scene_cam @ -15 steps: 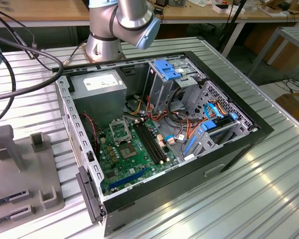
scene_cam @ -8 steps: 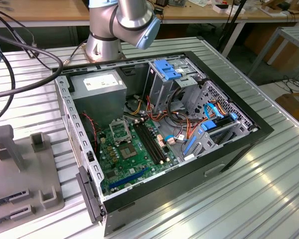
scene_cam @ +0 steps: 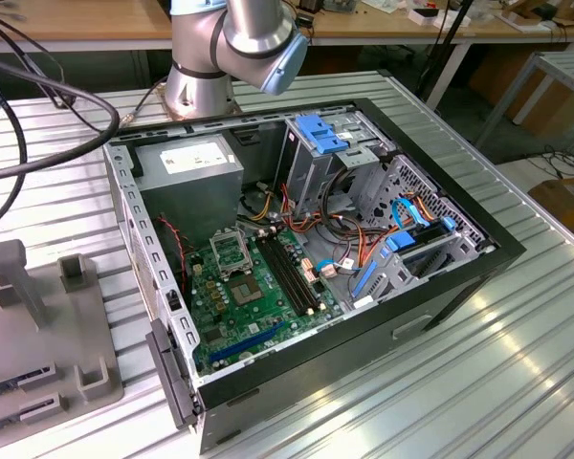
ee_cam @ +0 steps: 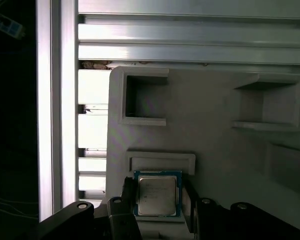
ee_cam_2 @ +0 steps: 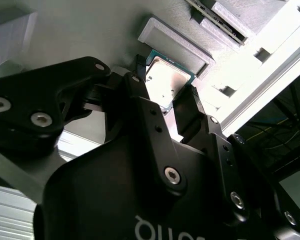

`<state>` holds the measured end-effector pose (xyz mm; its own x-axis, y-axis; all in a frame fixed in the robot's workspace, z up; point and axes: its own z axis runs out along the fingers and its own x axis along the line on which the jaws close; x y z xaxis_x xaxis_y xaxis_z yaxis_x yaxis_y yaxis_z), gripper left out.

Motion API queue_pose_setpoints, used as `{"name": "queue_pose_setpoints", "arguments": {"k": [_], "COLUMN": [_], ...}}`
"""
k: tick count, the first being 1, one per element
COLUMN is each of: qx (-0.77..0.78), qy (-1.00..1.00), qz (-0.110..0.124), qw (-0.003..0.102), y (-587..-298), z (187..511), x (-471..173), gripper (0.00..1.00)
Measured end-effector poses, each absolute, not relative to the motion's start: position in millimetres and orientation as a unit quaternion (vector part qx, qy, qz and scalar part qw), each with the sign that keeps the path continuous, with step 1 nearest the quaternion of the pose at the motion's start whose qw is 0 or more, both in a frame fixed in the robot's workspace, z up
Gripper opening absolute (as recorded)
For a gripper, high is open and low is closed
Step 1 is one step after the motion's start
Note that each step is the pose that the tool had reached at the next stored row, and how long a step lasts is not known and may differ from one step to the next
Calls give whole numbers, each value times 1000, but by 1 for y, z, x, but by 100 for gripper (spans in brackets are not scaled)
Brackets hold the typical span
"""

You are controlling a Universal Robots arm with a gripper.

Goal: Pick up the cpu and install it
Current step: 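Pick up the cpu and move it towards the insertion slot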

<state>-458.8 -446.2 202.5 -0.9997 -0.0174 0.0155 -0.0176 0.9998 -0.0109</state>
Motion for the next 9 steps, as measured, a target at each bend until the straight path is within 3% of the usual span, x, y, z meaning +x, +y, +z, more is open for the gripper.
{"name": "queue_pose_setpoints", "arguments": {"k": [9], "qx": [9], "qy": [-1000], "qz": [6], "qw": [8], "y": [-446], "z": [207], "x": [-459], "gripper": [47]}}
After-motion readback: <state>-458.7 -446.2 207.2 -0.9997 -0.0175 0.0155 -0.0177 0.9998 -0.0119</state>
